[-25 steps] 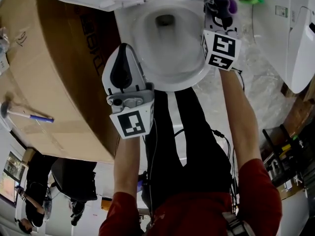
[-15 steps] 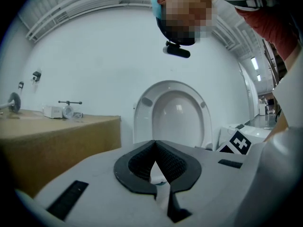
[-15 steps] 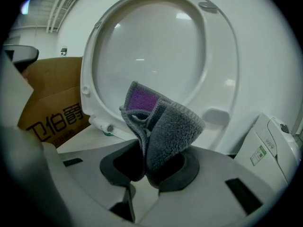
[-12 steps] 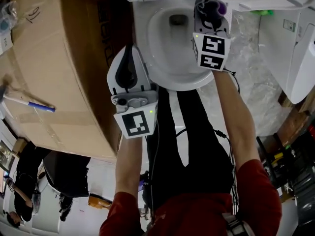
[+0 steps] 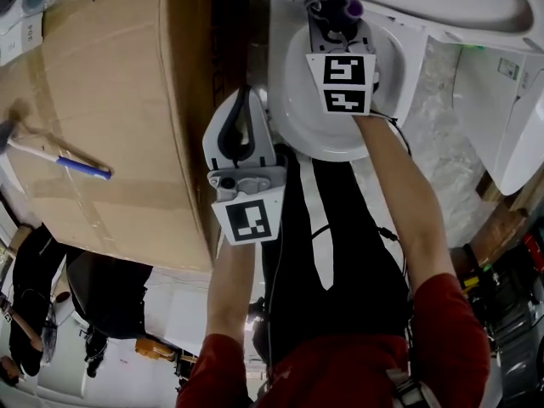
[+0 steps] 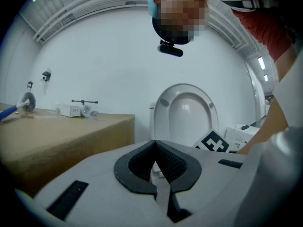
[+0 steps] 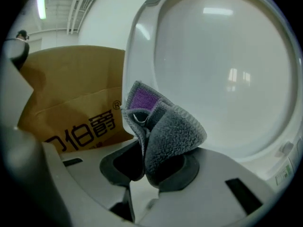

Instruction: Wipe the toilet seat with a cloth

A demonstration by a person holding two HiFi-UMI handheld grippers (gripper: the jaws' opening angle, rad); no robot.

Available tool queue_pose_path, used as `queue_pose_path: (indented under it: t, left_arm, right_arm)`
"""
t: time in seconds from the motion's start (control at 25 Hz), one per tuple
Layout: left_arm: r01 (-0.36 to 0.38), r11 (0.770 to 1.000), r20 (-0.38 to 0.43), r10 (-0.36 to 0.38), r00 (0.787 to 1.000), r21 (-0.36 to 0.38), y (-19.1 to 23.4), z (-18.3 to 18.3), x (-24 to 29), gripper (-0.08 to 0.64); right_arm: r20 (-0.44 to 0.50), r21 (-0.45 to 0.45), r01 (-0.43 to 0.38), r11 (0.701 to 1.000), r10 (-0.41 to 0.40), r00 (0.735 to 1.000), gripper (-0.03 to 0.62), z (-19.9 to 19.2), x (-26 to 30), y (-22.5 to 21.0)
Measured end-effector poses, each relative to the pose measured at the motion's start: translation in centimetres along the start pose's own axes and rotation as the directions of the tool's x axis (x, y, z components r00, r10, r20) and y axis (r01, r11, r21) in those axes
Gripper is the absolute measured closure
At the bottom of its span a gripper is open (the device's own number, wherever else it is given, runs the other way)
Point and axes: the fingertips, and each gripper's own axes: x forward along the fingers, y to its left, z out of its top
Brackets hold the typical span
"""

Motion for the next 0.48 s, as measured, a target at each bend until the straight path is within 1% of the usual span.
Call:
queue_pose_path:
  t: [0.12,0.2,0.36,0.48]
  left_arm:
    - [-0.004,1.0,0.005,0.004,1.0,-0.011,0.7,0.3,-0.4,0.548]
    - [-0.001,1.0,0.009,0.001,1.0,-0.018,0.9,0.5,-0.6,0.548]
    - [0.009,1.0,0.014,-0.008,1.0,-0.029,1.0,0.8,-1.0,0.548]
    - [0.016,0.999,0.015,-0.015,1.0,-0.031,1.1,1.1,-1.3,0.548]
  right_arm:
    - [-0.002,-0.051,-0.052,0.997,0.052,0.999,0.509,2.3,1.3,2.9]
    - [-0.021,-0.079,-0.071,0.994,0.069,0.997,0.509,3.0,1.9,4.2]
    - [-0.045,-0.066,-0.076,0.995,0.074,0.996,0.509,3.1,2.0,4.8]
    - [-0.038,-0.079,-0.084,0.993,0.081,0.996,0.509,3.7,1.2,5.1]
